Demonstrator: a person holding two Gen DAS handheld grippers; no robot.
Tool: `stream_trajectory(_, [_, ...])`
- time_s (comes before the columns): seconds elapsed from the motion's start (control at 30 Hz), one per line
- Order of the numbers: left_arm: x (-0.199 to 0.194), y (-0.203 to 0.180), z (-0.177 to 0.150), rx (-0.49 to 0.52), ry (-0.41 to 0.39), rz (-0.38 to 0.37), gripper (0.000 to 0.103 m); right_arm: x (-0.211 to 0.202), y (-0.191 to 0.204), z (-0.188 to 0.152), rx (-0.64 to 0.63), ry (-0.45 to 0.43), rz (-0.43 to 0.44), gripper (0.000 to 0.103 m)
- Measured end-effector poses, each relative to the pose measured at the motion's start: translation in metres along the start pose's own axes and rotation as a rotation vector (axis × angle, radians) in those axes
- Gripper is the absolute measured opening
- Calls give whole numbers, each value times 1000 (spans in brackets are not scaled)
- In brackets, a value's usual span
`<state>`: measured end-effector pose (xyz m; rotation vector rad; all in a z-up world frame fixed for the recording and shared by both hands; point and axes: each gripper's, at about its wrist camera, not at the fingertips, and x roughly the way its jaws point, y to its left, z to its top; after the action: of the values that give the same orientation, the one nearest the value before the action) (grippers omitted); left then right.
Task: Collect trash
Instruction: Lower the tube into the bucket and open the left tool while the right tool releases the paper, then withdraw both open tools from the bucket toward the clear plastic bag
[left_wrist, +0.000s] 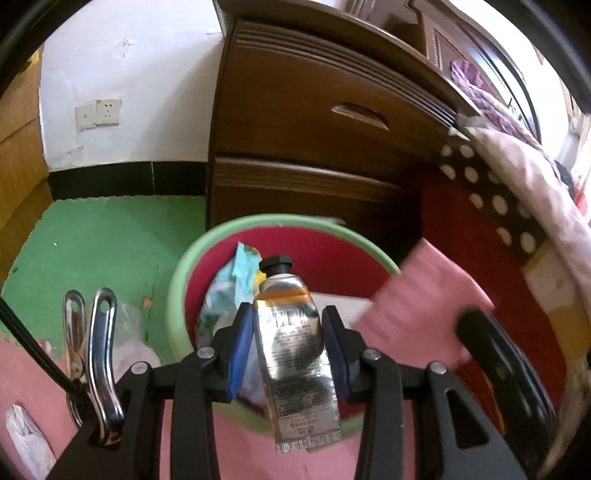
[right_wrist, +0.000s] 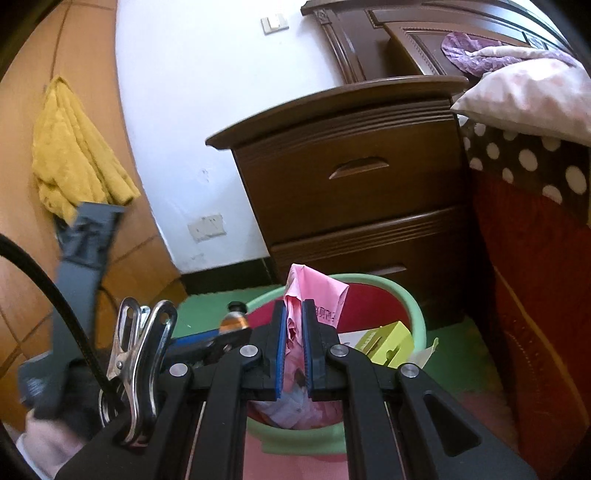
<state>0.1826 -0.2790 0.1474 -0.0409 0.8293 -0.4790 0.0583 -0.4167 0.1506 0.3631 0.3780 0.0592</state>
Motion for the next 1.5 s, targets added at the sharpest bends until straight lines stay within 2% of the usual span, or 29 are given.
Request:
stream_trajectory(0.1, [4,4,9,-8,-28,13,39,-7,0,-1,-8,-14,30,9])
stream_trajectory(0.23, [17,6,20,-9,-53,59,39,-4,3,-3,-14,15,61,9])
stream_trajectory(0.57, [64,23,6,-23,14,94,40,22,11,-25,-85,110,27,9])
stream_trajectory(0.73, [70,23,1,10,27,109,40,37,9,-34,-95,148,-1,9])
stream_trajectory(0.87, [69,21,-2,31,27,106,40,44,3,-38,-74,172,-3,10])
stream_trajectory(1.0, [64,20,-3,36,24,104,40,44,-2,-39,-35,170,21,20])
stream_trajectory(1.07, [62,21,-3,36,21,108,40,43,-3,-39,-28,161,21,29])
stream_trajectory(1.13, [59,21,-3,33,21,113,40,43,-4,-39,-29,154,14,32])
stream_trajectory(1.33, [39,25,-6,60,-1,135,40,37,-4,-42,-32,122,32,33])
stream_trajectory(1.5, [13,47,-10,60,-23,174,40,29,-1,-40,-22,84,54,33])
